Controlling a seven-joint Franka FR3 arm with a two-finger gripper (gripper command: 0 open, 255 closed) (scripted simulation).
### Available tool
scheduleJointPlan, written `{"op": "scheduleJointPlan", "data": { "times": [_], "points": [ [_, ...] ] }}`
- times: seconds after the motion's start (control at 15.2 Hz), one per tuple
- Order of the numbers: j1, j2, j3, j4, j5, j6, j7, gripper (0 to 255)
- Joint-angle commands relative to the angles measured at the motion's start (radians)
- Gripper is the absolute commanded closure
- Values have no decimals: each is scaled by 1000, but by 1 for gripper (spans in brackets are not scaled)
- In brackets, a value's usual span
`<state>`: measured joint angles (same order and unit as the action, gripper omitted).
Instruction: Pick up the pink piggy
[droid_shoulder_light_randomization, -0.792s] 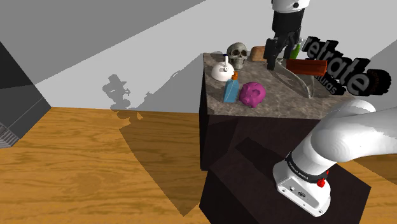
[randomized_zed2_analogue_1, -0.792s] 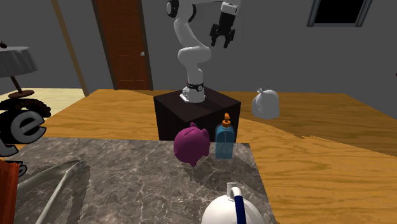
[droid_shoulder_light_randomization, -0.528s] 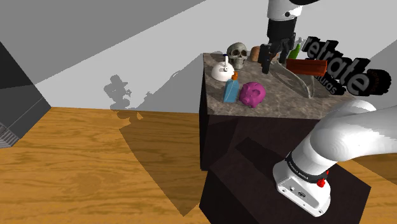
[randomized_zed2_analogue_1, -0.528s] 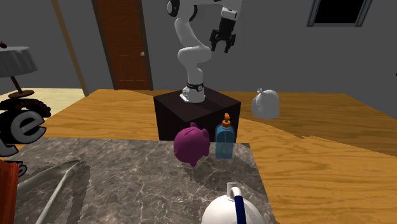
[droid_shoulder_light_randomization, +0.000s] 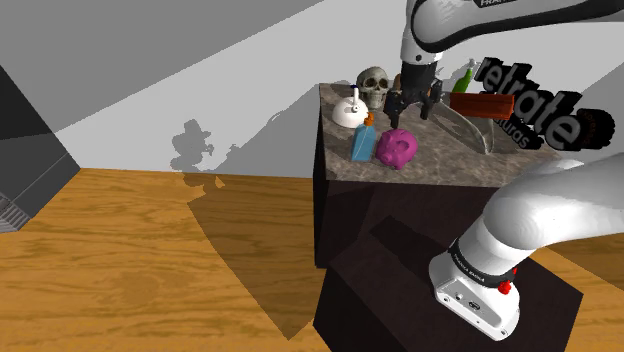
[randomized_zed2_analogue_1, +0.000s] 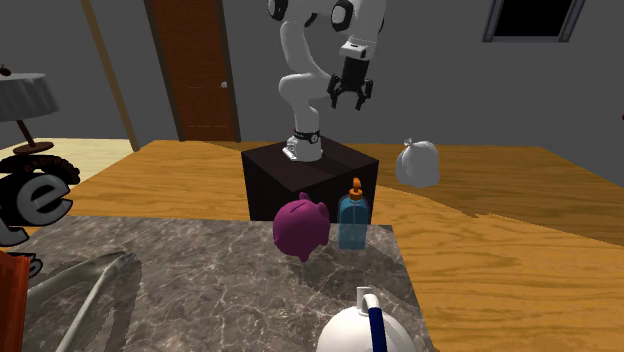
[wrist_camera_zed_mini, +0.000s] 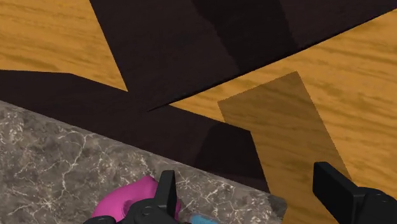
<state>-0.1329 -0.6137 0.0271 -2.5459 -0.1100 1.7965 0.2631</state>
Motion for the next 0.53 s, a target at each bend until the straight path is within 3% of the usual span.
{"op": "scheduleJointPlan", "data": {
  "times": [0.0, 0.46],
  "points": [
    [-23, 61, -9, -17, 1, 90, 44, 0],
    [-100, 282, -48, -31, 2, 360, 175, 0]
  ]
}}
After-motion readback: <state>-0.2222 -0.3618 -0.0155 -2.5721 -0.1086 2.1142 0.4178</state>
